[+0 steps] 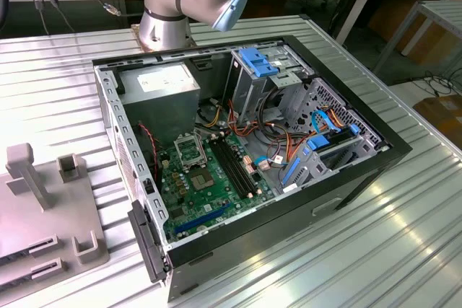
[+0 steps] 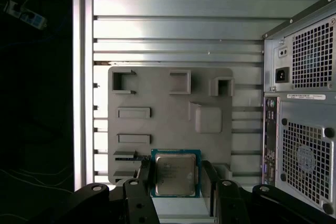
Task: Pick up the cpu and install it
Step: 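Pick up the cpu and move it towards the insertion slot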
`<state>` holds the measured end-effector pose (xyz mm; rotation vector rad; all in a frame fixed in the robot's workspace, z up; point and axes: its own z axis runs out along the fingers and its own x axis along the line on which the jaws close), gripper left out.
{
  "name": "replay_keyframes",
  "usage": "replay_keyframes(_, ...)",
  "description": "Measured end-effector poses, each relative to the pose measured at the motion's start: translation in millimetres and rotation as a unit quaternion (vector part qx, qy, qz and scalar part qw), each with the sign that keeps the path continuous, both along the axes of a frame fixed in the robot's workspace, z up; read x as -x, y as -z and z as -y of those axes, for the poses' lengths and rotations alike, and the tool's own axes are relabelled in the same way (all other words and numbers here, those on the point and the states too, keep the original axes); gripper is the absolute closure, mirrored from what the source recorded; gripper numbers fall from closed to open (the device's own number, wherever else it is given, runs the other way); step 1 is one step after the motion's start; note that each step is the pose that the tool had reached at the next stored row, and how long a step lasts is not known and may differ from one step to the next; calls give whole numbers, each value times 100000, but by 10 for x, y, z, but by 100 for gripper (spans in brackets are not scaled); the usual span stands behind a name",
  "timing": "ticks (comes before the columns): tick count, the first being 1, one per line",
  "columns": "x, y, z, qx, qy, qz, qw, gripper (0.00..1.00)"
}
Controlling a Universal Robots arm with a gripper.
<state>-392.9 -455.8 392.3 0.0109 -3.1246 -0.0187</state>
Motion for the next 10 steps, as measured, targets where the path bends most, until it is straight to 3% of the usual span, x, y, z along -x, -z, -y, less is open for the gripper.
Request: replay_keyframes(10, -41, -1, 0, 6, -2, -37, 100000, 53)
